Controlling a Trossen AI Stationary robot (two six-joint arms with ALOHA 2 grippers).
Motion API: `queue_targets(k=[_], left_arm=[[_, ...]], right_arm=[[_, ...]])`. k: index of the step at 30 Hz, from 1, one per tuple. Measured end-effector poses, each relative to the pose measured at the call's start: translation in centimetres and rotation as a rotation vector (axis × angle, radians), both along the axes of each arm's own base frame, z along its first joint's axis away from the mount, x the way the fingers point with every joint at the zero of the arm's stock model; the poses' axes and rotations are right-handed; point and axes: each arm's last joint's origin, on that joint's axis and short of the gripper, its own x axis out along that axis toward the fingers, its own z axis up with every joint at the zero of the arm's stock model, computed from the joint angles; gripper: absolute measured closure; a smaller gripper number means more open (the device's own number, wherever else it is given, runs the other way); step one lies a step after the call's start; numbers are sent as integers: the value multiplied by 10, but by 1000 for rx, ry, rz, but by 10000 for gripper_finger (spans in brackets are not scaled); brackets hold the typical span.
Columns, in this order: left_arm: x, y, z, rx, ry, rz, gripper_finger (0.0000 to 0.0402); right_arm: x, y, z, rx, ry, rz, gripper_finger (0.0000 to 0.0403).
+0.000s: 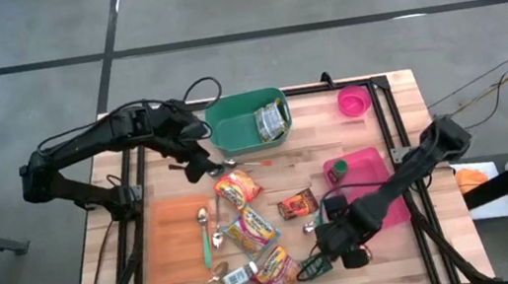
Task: Pick & Place Food Item
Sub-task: Put the green spoon into the orange bin
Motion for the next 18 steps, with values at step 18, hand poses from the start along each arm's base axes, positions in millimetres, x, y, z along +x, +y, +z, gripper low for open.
queue_targets(k=[18], left_arm=[[-10,-2,-1,-10,62,-8,145]], right_arm=[[5,-14,-59,3,187,-62,101]])
